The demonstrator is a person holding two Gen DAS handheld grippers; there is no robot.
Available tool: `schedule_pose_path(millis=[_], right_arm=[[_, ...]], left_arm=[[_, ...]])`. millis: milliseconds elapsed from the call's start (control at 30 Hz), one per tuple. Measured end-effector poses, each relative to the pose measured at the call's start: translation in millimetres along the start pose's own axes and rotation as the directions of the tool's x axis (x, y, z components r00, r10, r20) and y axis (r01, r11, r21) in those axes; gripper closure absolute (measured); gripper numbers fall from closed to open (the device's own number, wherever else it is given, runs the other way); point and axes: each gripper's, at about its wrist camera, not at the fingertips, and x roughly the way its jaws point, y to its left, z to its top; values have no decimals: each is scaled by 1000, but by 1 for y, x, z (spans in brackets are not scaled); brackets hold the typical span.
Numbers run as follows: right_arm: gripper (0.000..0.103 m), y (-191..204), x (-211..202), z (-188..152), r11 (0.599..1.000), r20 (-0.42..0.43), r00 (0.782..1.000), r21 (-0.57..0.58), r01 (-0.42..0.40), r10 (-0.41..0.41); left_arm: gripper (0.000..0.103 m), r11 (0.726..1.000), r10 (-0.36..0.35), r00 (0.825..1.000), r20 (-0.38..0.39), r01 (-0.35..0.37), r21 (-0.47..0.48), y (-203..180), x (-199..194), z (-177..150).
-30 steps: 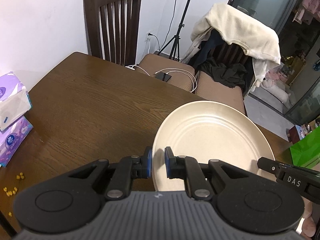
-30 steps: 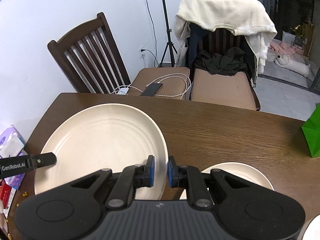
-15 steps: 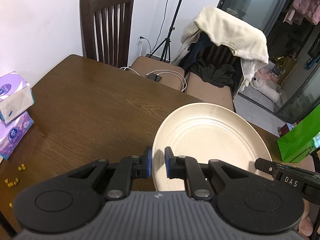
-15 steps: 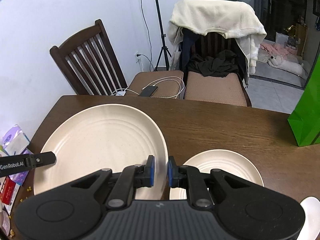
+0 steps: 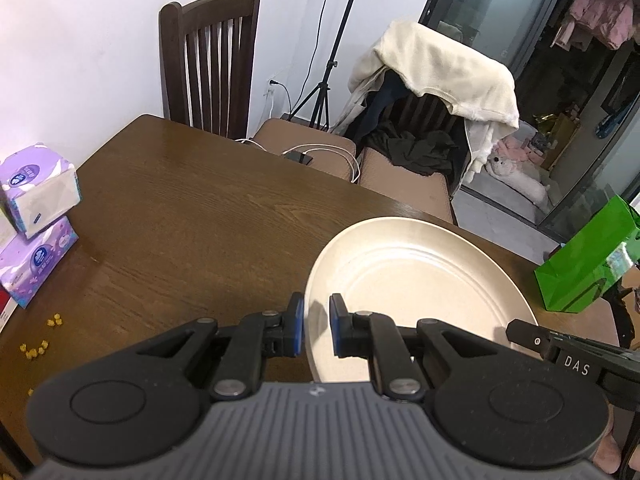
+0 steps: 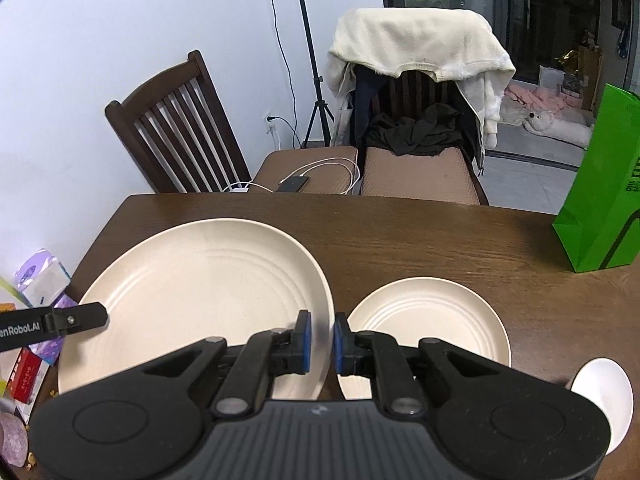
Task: Organize plates and bowls
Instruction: 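Lift the cream plate with both grippers and carry it back across the table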
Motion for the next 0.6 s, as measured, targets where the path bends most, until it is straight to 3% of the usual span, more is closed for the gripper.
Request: schedule_pose_path(millis=[600], right_arm=[[92,-2,-60,-43,999,36,999,44,15,-17]], left_arm=[[90,998,-53,998,21,52,34,0,-52,-35]])
